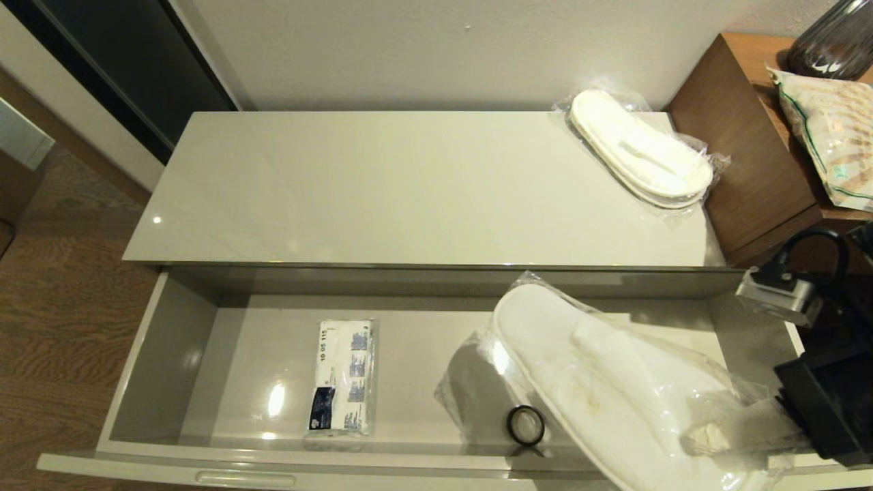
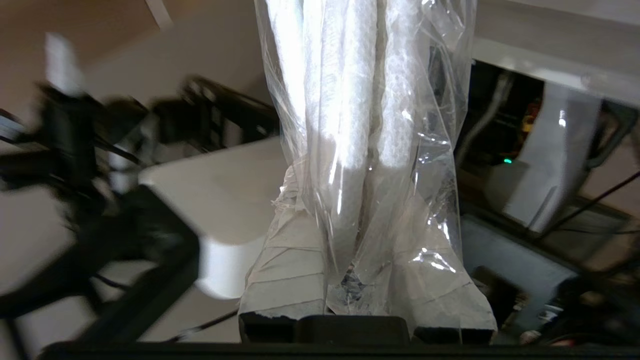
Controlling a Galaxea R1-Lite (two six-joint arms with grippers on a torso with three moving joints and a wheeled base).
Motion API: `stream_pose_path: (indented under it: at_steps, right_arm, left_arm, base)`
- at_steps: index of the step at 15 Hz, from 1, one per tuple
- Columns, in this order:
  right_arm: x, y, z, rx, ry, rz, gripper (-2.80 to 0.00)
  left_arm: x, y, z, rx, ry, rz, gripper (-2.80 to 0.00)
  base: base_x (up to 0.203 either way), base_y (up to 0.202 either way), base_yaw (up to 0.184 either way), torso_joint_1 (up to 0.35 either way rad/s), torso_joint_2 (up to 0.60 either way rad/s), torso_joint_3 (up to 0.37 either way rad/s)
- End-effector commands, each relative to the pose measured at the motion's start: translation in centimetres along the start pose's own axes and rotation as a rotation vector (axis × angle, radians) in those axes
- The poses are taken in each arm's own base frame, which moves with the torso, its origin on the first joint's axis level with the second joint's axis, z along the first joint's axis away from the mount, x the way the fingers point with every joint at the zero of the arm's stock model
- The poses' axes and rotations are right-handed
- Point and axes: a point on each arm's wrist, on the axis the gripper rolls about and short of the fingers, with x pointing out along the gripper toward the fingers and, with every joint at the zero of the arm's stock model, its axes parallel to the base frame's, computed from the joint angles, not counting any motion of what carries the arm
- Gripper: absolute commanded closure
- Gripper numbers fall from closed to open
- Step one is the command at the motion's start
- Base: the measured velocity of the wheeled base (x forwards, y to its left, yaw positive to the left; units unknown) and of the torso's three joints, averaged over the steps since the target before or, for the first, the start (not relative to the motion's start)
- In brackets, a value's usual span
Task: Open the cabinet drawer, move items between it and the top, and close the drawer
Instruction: Put the disposable slippers in the drawer
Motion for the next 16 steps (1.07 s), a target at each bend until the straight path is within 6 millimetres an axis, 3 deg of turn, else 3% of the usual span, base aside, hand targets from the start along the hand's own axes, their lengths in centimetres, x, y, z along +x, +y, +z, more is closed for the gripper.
stream_pose_path:
  at_steps: [1, 6, 10, 13, 16]
  right_arm:
    - [4.4, -2.0, 1.8, 0.0, 0.105, 0.016, 0.0]
    - [11.1, -6.5, 5.6, -0.02, 0.096, 0.226, 0.0]
    - [15.1, -10.5, 7.6, -0.005, 0.068, 0.248, 0.0]
    - [17.1, -12.4, 7.8, -0.058, 0.081, 0.26, 0.0]
    - [17.4, -12.5, 8.0, -0.082, 0.072, 0.276, 0.0]
  left_arm:
    - [0.0, 0.0, 0.0, -0.001, -0.001, 0.0, 0.0]
    - [0.0, 0.0, 0.0, -0.001, -0.001, 0.0, 0.0]
    - [0.0, 0.0, 0.0, -0.001, -0.001, 0.0, 0.0]
    - [0.0, 0.0, 0.0, -0.001, -0.001, 0.0, 0.0]
    - [0.0, 0.0, 0.0, -0.001, -0.001, 0.0, 0.0]
  base:
    - [0.0, 0.0, 0.0, 0.0, 0.0, 0.0]
    - [0.0, 0.0, 0.0, 0.0, 0.0, 0.0]
    - [0.0, 0.0, 0.0, 0.0, 0.0, 0.0]
    - [0.0, 0.0, 0.0, 0.0, 0.0, 0.0]
    - [0.0, 0.0, 0.0, 0.0, 0.0, 0.0]
